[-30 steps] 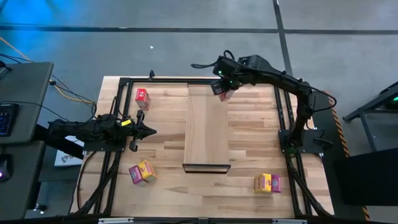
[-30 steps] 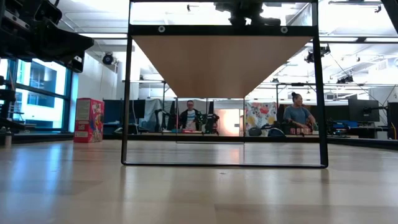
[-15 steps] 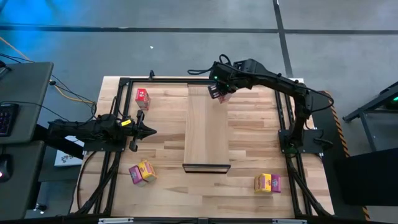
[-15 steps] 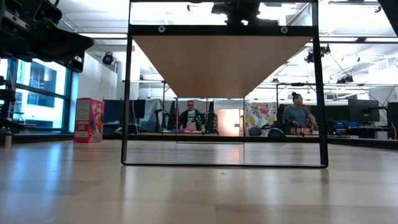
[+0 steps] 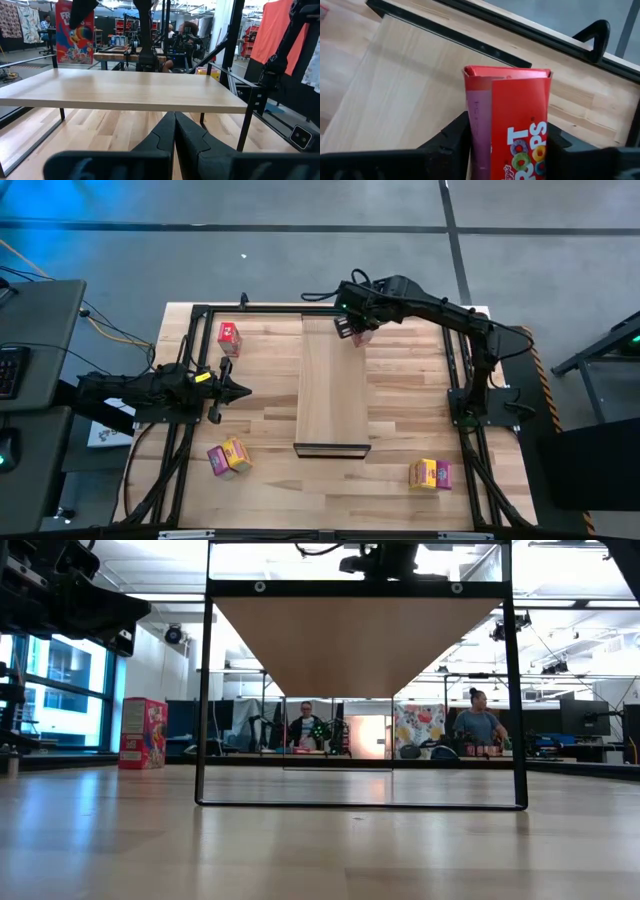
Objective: Stack cereal on shelf
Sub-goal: Put the right red cereal box on the shelf
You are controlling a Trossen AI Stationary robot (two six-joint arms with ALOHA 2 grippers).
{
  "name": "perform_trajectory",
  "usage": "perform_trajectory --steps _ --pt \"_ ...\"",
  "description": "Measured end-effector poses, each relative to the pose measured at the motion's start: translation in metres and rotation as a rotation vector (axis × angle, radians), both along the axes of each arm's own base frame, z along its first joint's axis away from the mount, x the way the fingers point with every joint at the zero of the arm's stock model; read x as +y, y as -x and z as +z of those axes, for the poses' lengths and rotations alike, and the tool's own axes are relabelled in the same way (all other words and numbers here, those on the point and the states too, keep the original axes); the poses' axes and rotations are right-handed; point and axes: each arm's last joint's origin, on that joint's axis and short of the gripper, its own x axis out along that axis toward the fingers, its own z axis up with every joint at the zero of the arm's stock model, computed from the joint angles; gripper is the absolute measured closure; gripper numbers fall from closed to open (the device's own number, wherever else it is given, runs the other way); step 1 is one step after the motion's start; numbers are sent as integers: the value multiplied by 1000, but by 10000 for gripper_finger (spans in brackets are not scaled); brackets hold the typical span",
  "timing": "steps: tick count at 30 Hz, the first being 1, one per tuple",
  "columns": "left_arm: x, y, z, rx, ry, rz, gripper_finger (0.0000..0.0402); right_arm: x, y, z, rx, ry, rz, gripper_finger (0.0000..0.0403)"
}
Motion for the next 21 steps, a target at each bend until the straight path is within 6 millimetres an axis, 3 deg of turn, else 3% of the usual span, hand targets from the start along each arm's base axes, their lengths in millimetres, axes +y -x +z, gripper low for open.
perform_trajectory --steps 15,21 --pt "0 0 0 0 0 0 402 -2 -5 -5 -2 -10 -26 177" --pt "0 0 0 0 0 0 401 -2 -8 -5 -47 -36 -21 164"
